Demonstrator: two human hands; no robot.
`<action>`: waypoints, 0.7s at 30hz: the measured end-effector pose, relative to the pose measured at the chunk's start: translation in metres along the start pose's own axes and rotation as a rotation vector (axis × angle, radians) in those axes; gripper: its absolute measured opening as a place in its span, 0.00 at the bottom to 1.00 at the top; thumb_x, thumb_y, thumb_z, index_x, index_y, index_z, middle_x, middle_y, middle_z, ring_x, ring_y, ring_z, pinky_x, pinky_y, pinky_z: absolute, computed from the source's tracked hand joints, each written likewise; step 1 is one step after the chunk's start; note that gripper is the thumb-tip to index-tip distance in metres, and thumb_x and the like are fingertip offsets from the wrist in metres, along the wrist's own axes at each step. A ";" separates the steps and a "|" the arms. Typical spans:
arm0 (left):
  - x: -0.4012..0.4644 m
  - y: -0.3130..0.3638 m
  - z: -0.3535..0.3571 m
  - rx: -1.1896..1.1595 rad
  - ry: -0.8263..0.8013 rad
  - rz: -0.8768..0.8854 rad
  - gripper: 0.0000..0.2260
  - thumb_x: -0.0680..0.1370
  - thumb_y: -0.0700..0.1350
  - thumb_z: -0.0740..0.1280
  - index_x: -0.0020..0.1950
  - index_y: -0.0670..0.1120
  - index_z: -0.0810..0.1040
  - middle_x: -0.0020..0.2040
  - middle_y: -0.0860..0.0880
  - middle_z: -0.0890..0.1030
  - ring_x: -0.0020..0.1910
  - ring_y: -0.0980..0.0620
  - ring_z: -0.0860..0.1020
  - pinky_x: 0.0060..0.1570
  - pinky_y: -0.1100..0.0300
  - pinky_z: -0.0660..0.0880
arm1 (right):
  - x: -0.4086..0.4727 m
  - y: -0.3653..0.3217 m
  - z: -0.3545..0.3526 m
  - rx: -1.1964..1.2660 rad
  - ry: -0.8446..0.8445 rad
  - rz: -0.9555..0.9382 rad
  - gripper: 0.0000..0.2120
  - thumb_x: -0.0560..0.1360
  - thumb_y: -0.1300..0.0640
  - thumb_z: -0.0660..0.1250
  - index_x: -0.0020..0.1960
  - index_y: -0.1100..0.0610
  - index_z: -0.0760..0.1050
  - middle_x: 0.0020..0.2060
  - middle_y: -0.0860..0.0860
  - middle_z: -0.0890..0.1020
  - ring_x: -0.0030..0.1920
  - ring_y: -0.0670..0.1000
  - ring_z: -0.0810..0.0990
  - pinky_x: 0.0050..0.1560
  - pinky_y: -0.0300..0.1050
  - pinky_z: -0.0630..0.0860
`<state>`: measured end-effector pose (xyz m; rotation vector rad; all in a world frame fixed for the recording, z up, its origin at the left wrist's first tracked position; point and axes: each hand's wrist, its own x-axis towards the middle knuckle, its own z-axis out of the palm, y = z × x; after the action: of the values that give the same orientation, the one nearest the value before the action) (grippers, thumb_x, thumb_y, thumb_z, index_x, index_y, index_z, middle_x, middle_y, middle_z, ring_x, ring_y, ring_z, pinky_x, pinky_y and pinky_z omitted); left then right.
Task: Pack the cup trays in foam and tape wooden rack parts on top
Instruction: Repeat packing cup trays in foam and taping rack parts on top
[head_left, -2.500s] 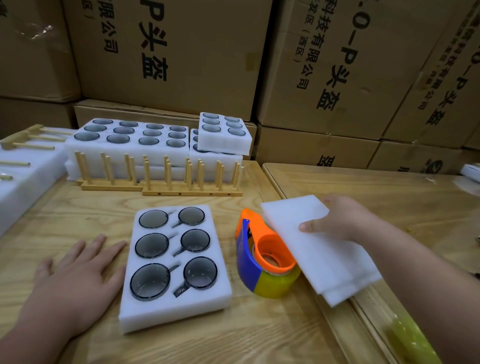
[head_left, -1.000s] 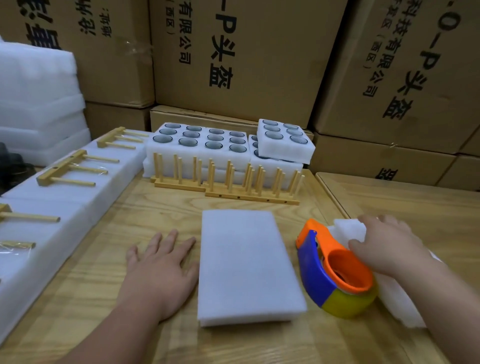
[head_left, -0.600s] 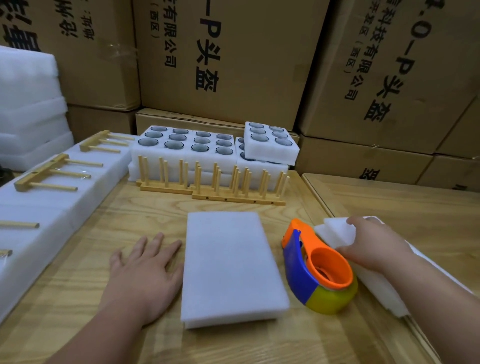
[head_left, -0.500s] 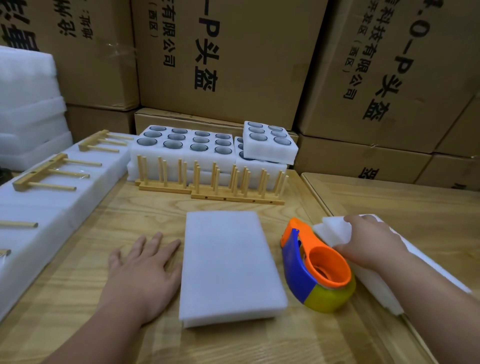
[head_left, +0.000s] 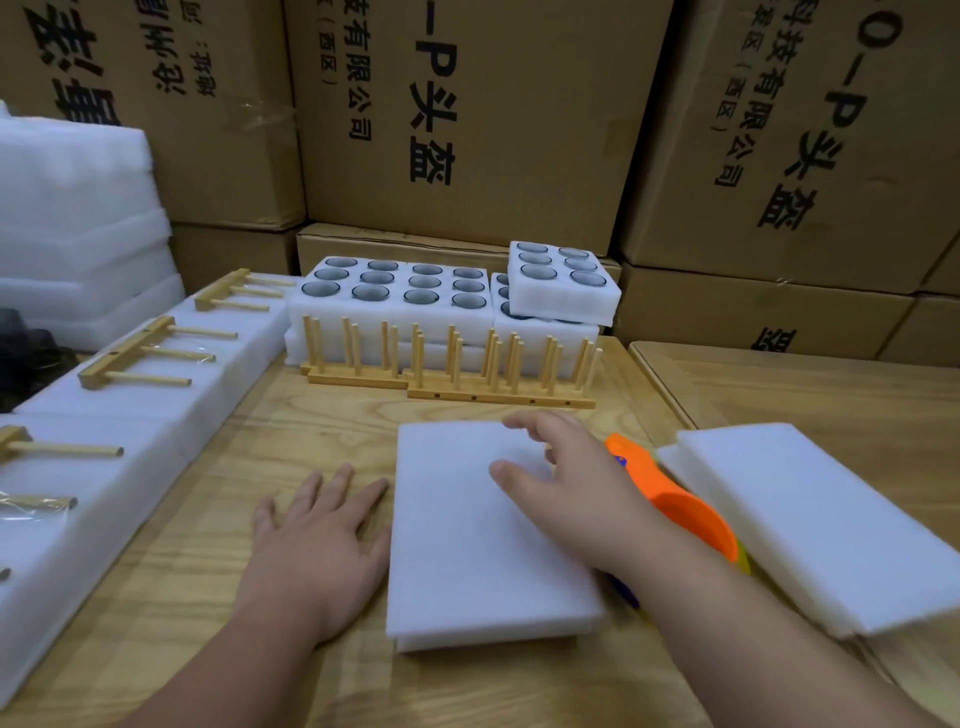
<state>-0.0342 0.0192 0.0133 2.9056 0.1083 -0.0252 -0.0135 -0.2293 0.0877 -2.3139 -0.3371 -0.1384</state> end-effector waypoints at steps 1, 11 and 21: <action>0.000 0.000 0.000 -0.001 0.002 0.000 0.30 0.79 0.71 0.44 0.80 0.67 0.48 0.83 0.59 0.45 0.82 0.53 0.43 0.77 0.39 0.41 | 0.007 -0.001 0.008 0.080 0.003 0.061 0.22 0.77 0.42 0.69 0.70 0.39 0.71 0.66 0.36 0.69 0.65 0.37 0.67 0.67 0.41 0.66; 0.004 -0.005 -0.003 -0.257 0.068 -0.025 0.22 0.83 0.59 0.47 0.76 0.65 0.66 0.81 0.61 0.57 0.81 0.58 0.49 0.79 0.45 0.40 | 0.028 0.026 0.022 1.122 0.089 0.535 0.14 0.80 0.45 0.65 0.58 0.50 0.84 0.53 0.51 0.87 0.52 0.54 0.87 0.51 0.53 0.84; 0.012 0.040 -0.014 -2.007 -0.198 -0.164 0.18 0.83 0.55 0.63 0.67 0.48 0.81 0.58 0.50 0.84 0.61 0.49 0.79 0.68 0.46 0.72 | 0.022 0.049 0.058 0.913 0.097 0.320 0.19 0.75 0.39 0.67 0.66 0.35 0.77 0.64 0.39 0.80 0.67 0.48 0.78 0.66 0.58 0.76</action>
<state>-0.0195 -0.0154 0.0356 0.8803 0.1764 -0.1317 0.0216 -0.2158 0.0181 -1.4198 0.0367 0.0600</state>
